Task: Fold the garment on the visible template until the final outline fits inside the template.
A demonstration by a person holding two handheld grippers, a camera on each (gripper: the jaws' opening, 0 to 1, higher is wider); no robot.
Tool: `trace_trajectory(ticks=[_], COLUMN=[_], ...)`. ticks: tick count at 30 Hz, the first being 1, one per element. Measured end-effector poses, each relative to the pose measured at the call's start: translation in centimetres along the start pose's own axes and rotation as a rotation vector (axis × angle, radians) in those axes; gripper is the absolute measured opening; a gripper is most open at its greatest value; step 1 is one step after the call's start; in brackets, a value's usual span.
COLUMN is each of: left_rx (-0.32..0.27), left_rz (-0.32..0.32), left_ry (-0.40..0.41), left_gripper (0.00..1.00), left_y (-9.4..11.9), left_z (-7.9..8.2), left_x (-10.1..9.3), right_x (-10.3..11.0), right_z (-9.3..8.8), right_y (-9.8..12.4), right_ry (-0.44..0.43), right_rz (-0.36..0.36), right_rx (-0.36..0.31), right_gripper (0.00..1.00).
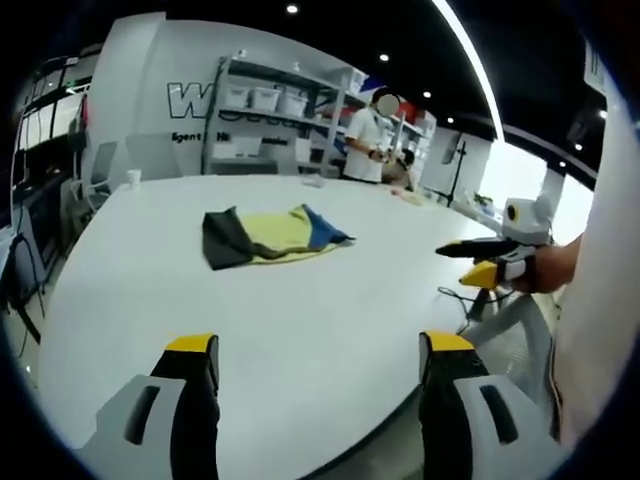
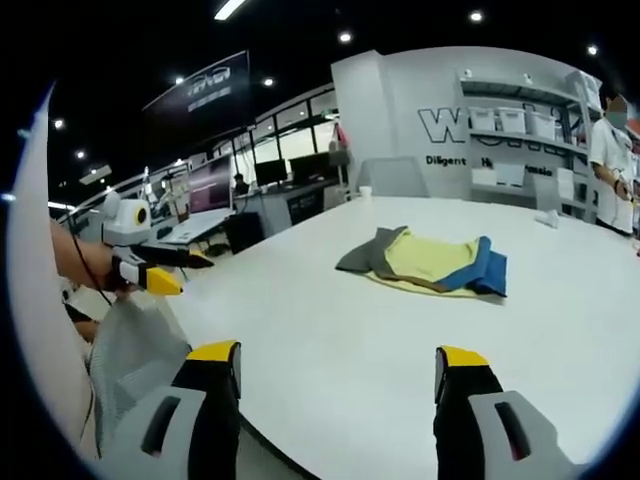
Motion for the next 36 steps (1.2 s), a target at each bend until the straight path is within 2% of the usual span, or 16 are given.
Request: trace_trajectory(ticks=[6, 12, 20, 29, 36], left_rx=[0.012, 0.036, 0.069, 0.075, 0.105], left_rz=[-0.021, -0.049, -0.09, -0.137, -0.157], left_ry=[-0.01, -0.026, -0.045, -0.048, -0.05], left_gripper=[0.76, 0.74, 0.69, 0.67, 0.63], left_y=[-1.0, -3.0, -7.0, -11.6, -15.2], left_z=[0.4, 0.7, 1.2, 2.3, 2.2], left_x=[0.5, 1.6, 4.2, 6.5, 8.5], right_x=[-1.7, -3.8, -6.6, -8.8, -10.9], right_z=[0.4, 0.6, 0.8, 0.5, 0.2], right_y=[-1.8, -4.1, -7.6, -11.0, -13.7], right_ry=[0.027, 0.051, 0.072, 0.078, 0.082], right_rz=[0.001, -0.006, -0.013, -0.015, -0.018], right_rx=[0.009, 0.022, 0.043, 0.07, 0.096], right_gripper=[0.72, 0.68, 0.65, 0.63, 0.61])
Point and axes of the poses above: the point that each gripper's makers call its tool centre point, and the gripper's own axes: y roughly backward along the fingers, x roughly to its left, z roughly out of its top, the point moved 1 cm from there along y, roughly backward along the fingers, and after that the axes turned 8 degrees about -z, right-handed, at the moved point
